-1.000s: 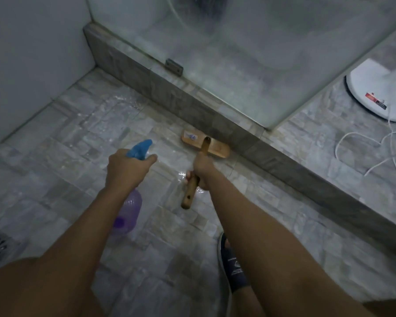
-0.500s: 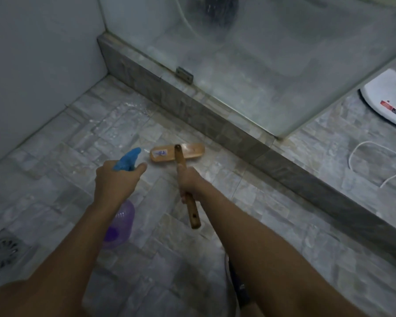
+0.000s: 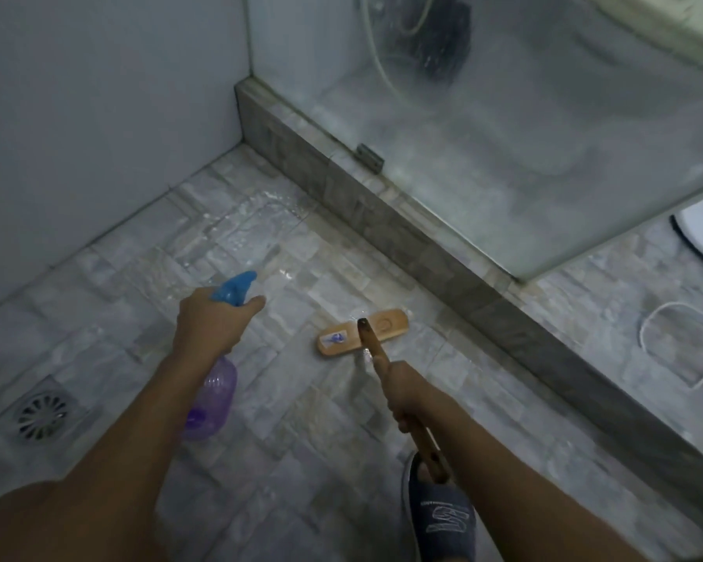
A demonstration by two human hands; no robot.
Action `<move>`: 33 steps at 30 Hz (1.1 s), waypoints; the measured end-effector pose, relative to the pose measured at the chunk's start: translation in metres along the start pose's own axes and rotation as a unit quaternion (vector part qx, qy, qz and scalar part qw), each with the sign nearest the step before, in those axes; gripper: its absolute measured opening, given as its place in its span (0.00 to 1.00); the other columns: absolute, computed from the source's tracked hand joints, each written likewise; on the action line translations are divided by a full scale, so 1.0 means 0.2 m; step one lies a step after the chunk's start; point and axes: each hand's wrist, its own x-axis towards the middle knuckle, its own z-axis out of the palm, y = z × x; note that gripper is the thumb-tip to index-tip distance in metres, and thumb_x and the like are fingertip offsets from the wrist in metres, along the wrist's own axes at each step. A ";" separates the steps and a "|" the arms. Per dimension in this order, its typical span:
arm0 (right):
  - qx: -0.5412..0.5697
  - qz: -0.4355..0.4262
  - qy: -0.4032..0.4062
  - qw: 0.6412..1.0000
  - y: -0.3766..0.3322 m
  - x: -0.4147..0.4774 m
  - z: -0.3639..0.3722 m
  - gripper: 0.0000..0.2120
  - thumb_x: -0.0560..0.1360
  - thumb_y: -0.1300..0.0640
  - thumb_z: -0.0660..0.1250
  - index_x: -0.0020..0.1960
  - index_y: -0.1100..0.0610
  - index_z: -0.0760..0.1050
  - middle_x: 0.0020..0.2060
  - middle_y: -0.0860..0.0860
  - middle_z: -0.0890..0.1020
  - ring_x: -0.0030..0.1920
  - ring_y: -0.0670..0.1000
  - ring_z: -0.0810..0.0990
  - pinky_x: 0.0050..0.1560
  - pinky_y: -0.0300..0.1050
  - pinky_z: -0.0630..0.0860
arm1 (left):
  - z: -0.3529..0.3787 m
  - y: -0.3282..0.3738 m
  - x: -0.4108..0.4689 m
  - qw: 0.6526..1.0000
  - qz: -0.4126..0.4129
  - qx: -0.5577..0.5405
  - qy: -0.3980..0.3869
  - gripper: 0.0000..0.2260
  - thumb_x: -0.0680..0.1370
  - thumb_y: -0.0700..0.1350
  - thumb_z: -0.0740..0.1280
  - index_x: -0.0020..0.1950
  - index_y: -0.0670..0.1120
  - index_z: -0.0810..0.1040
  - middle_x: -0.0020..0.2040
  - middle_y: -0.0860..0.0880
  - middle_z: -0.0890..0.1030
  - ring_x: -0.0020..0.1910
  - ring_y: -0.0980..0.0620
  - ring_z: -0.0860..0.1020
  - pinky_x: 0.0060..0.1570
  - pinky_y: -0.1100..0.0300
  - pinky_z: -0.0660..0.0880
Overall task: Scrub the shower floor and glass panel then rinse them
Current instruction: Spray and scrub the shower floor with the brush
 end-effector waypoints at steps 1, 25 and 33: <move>-0.001 0.002 0.005 1.000 0.02 -0.02 -0.02 0.23 0.84 0.40 0.49 0.62 0.57 0.68 0.40 0.57 0.75 0.30 0.52 0.72 0.29 0.45 0.74 | 0.01 0.00 -0.01 1.000 0.005 0.010 -0.014 0.21 0.69 0.55 0.79 0.54 0.44 0.79 0.40 0.43 0.82 0.31 0.46 0.80 0.30 0.59 0.76; -0.153 -0.119 -0.018 0.981 -0.61 0.08 0.18 0.33 0.78 0.75 0.57 0.80 0.57 0.57 0.60 0.65 0.73 0.47 0.67 0.83 0.50 0.66 0.82 | -0.16 -0.06 -0.09 0.997 0.030 -0.059 0.027 0.20 0.63 0.53 0.76 0.47 0.40 0.81 0.38 0.43 0.83 0.30 0.47 0.77 0.30 0.57 0.74; -0.185 -0.084 -0.057 0.977 -0.16 -0.19 0.56 0.24 0.85 0.42 0.51 0.65 0.61 0.70 0.46 0.57 0.78 0.36 0.57 0.79 0.32 0.49 0.80 | -0.35 -0.14 -0.15 0.996 0.009 -0.059 0.072 0.19 0.66 0.53 0.77 0.45 0.40 0.80 0.37 0.44 0.81 0.31 0.45 0.79 0.32 0.56 0.76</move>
